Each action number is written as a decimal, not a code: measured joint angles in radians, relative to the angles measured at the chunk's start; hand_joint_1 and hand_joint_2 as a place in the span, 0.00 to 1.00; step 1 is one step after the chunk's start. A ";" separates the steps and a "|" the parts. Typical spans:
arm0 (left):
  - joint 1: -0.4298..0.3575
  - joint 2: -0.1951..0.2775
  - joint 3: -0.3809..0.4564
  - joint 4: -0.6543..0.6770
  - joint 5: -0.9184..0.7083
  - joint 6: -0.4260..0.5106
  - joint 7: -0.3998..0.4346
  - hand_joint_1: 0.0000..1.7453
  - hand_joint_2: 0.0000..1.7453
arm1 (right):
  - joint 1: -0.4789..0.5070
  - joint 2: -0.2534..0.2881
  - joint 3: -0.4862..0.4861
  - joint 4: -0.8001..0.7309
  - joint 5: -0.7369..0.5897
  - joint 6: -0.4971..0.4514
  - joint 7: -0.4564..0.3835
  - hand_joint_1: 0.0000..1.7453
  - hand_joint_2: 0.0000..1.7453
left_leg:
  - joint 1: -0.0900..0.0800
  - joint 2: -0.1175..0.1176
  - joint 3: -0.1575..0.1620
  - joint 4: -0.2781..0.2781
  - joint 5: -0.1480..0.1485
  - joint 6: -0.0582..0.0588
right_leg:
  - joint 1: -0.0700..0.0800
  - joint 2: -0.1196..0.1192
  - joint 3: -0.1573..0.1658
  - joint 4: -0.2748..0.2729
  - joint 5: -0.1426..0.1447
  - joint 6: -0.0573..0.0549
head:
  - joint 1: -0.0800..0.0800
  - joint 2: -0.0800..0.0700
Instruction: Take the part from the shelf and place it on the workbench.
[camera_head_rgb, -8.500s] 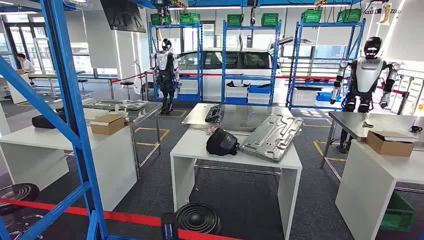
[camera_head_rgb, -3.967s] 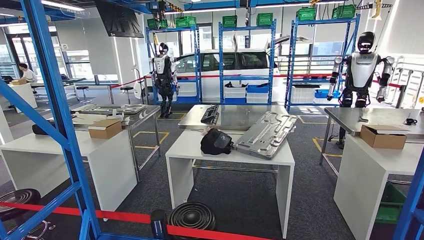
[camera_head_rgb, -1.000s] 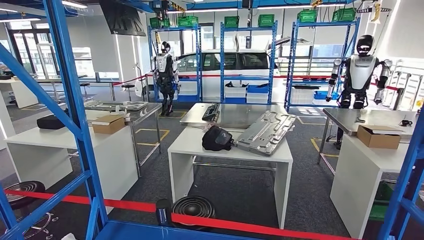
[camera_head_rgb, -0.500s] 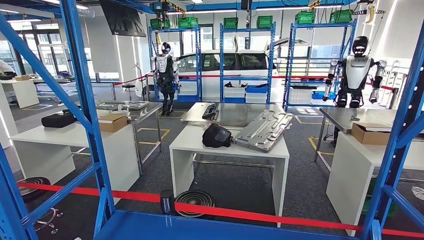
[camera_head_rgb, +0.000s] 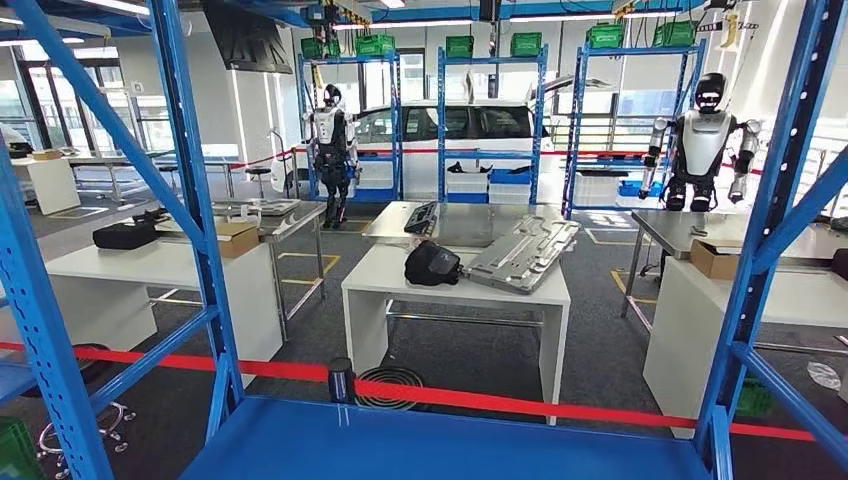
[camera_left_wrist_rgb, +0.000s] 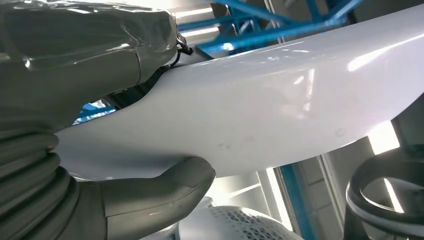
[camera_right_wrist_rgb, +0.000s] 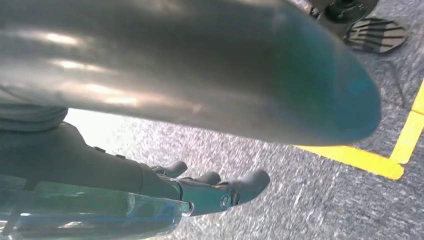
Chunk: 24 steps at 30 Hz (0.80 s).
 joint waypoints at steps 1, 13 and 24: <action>-0.002 0.001 -0.005 -0.003 0.001 0.005 0.004 1.00 1.00 | 0.001 0.000 -0.004 0.000 -0.004 0.000 -0.006 0.00 0.00 | 0.003 -0.001 -0.004 0.004 -0.003 -0.005 | -0.001 -0.002 -0.006 0.000 0.006 -0.009 | 0.000 -0.001; -0.012 0.030 -0.042 -0.025 0.008 0.037 0.023 1.00 1.00 | 0.020 0.000 -0.041 0.001 -0.019 -0.055 -0.023 0.00 0.00 | 0.005 -0.015 0.184 0.009 -0.173 0.000 | 0.004 -0.006 -0.134 0.001 0.135 -0.016 | -0.006 -0.001; -0.015 0.041 -0.056 -0.023 -0.003 0.008 -0.010 1.00 1.00 | 0.039 -0.012 -0.075 0.016 -0.041 -0.086 -0.054 0.00 0.00 | -0.003 -0.005 0.073 -0.052 -0.045 0.039 | -0.002 -0.006 -0.184 0.281 -0.004 0.013 | 0.001 -0.001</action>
